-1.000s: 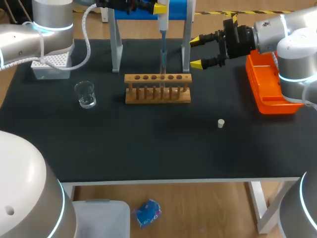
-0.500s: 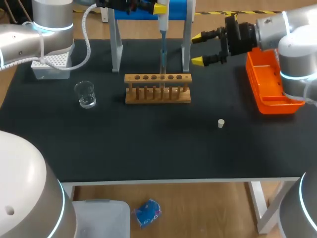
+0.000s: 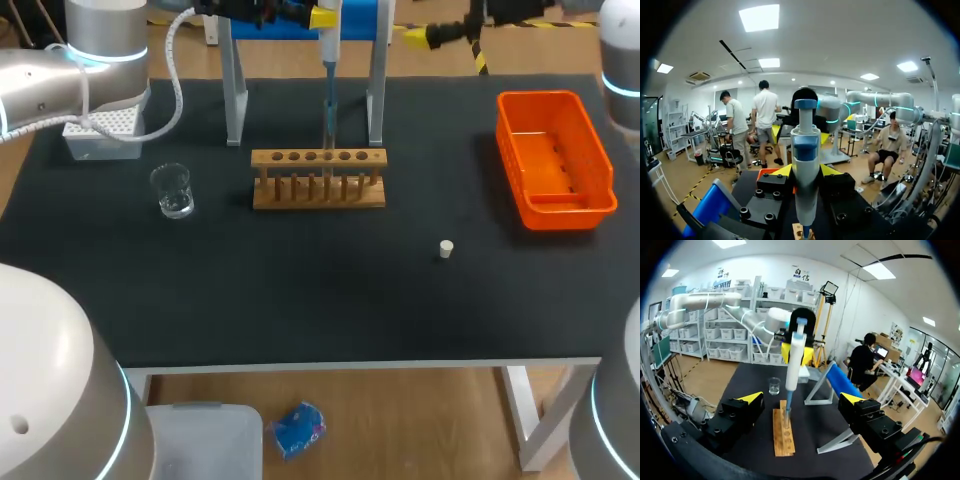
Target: Invert the test tube, pick up the pipette, mount the tip to pipette, aspirate from beaker and dispense into the tube, eject the tip, return the pipette, and cap with the stopper.
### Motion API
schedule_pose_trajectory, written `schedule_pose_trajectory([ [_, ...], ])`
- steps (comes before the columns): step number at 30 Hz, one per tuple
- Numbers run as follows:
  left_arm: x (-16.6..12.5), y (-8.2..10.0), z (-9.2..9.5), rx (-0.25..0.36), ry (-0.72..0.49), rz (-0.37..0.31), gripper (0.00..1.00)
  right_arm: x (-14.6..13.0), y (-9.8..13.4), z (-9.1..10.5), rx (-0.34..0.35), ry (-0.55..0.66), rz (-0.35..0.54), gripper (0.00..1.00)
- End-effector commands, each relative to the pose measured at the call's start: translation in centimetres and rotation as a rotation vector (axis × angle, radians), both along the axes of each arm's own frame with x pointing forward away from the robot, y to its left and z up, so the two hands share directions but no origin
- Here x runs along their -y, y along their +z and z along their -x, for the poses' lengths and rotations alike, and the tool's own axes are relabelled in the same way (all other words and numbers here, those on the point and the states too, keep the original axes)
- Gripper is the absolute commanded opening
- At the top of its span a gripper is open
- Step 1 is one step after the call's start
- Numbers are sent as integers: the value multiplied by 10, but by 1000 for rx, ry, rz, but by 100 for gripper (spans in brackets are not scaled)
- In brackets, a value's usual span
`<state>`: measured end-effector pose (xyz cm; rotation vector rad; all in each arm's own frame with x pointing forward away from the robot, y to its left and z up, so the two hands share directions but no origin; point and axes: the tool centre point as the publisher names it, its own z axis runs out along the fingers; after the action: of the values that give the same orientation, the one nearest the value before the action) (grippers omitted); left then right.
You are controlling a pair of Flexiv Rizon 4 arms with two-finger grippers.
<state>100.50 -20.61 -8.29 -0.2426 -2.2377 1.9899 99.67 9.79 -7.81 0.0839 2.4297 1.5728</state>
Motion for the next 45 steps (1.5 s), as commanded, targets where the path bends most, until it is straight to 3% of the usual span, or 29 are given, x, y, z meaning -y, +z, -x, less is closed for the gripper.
schedule_pose_trajectory([
  [1, 0, 0, 1, 2, 2, 1, 0, -9, 29, 8, 20, -14, 12, 100],
  [17, 0, 0, 1, 2, 2, 1, 0, -11, 33, 8, 35, -5, 3, 100],
  [28, 0, 0, 1, 2, 2, 1, 0, -28, 70, 9, -19, 17, 2, 100],
  [31, 0, 0, 1, 2, 2, 1, 0, -34, 79, 7, -28, 21, -5, 37],
  [32, 0, 0, 1, 2, 2, 1, 0, -35, 81, 6, -33, 23, -1, 2],
  [45, 0, 0, 1, 2, 2, 1, 0, -76, 90, -19, -104, 20, 0, 0],
])
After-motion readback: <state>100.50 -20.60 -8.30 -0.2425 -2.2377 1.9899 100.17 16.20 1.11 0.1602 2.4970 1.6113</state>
